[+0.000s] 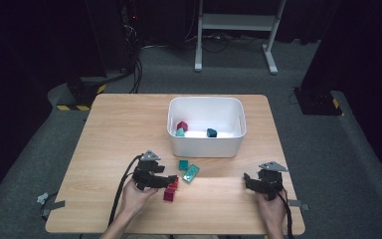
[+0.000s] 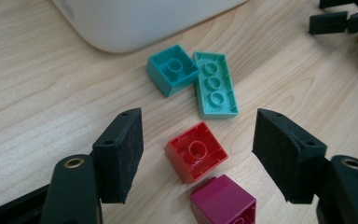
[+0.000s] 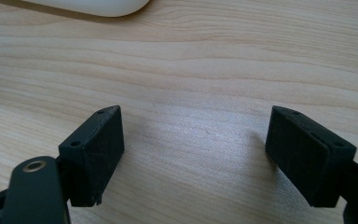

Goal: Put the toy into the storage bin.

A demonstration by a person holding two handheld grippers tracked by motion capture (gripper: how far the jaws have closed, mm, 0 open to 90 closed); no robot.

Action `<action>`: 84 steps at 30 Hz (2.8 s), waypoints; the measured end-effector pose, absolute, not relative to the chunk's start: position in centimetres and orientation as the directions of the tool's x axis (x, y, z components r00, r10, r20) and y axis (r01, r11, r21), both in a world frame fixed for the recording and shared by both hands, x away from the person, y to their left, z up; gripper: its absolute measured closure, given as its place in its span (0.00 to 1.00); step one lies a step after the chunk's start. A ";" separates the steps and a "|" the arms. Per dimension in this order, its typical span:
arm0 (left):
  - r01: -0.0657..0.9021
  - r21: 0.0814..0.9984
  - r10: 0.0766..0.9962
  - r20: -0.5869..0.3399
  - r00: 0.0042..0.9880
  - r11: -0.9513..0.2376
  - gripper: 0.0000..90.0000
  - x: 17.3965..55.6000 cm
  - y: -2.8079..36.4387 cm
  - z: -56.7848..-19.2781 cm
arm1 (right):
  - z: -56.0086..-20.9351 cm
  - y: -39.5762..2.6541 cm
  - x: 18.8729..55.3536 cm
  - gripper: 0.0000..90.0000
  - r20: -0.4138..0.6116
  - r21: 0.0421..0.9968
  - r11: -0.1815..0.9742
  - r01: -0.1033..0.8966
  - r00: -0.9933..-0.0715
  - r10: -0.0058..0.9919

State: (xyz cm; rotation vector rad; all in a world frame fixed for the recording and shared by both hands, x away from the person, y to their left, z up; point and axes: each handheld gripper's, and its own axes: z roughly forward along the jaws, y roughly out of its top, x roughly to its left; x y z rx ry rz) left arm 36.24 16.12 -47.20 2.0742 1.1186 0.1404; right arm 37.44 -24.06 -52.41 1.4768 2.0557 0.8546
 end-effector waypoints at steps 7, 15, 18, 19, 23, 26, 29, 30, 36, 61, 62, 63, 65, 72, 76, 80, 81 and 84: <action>0.682 0.639 0.763 -0.223 0.607 -0.356 0.37 36.2 15.0 -48.3 | -52.4 -24.1 37.4 0.21 -0.014 0.716 0.228 0.660 -0.313 0.949; 0.701 0.610 0.778 -0.210 0.592 -0.369 0.37 36.2 14.0 -49.4 | -52.4 -24.1 37.4 0.21 -0.014 0.716 0.228 0.660 -0.313 0.950; 0.708 0.602 0.785 -0.206 0.584 -0.369 0.37 36.3 13.9 -49.7 | -52.4 -24.1 37.4 0.21 -0.014 0.716 0.228 0.660 -0.313 0.950; 0.709 0.600 0.787 -0.203 0.582 -0.370 0.37 36.3 13.8 -49.8 | -52.4 -24.1 37.4 0.21 -0.014 0.716 0.228 0.660 -0.313 0.950; 0.717 0.591 0.791 -0.204 0.577 -0.371 0.39 36.6 13.8 -50.0 | -52.4 -24.1 37.4 0.21 -0.015 0.716 0.228 0.660 -0.313 0.950; 0.721 0.587 0.794 -0.204 0.573 -0.369 0.42 36.7 13.8 -50.2 | -52.4 -24.1 37.4 0.21 -0.014 0.716 0.228 0.660 -0.313 0.950; 0.719 0.590 0.795 -0.202 0.571 -0.367 0.45 36.9 14.0 -50.3 | -52.4 -24.1 37.4 0.21 -0.014 0.716 0.228 0.660 -0.313 0.950; 0.720 0.590 0.796 -0.203 0.570 -0.365 0.47 37.0 14.0 -50.3 | -52.4 -24.1 37.4 0.21 -0.014 0.716 0.228 0.660 -0.313 0.950; 0.721 0.598 0.801 -0.207 0.562 -0.350 0.56 37.2 14.4 -50.5 | -52.4 -24.1 37.4 0.21 -0.014 0.716 0.228 0.660 -0.313 0.950; 0.694 0.629 0.792 -0.196 0.578 -0.351 0.65 37.1 14.8 -50.2 | -52.4 -24.0 37.4 0.21 -0.014 0.716 0.228 0.660 -0.313 0.950; 0.692 0.632 0.790 -0.198 0.580 -0.349 0.65 37.1 14.8 -50.1 | -52.4 -24.1 37.4 0.21 -0.014 0.716 0.228 0.660 -0.313 0.950; 0.689 0.634 0.788 -0.198 0.583 -0.350 0.65 37.1 14.9 -50.0 | -52.4 -24.1 37.4 0.21 -0.014 0.716 0.228 0.660 -0.313 0.950; 0.685 0.638 0.784 -0.199 0.588 -0.352 0.65 37.2 15.0 -49.8 | -52.4 -24.1 37.4 0.21 -0.014 0.716 0.228 0.660 -0.313 0.950; 0.671 0.657 0.776 -0.205 0.597 -0.343 0.65 37.1 15.4 -48.6 | -52.4 -24.1 37.4 0.21 -0.014 0.716 0.228 0.660 -0.313 0.950; 0.662 0.668 0.770 -0.206 0.604 -0.340 0.65 37.0 15.8 -47.8 | -52.4 -24.1 37.4 0.21 -0.014 0.716 0.228 0.660 -0.313 0.950; 0.649 0.677 0.766 -0.196 0.612 -0.345 0.65 37.0 16.1 -46.9 | -52.4 -24.1 37.4 0.21 -0.014 0.716 0.228 0.660 -0.313 0.950; 0.644 0.683 0.764 -0.195 0.615 -0.345 0.65 37.0 16.2 -46.6 | -52.4 -24.1 37.4 0.21 -0.014 0.716 0.228 0.660 -0.313 0.950; 0.633 0.692 0.760 -0.189 0.622 -0.347 0.65 37.1 16.4 -45.7 | -52.4 -24.1 37.4 0.21 -0.014 0.716 0.228 0.660 -0.313 0.950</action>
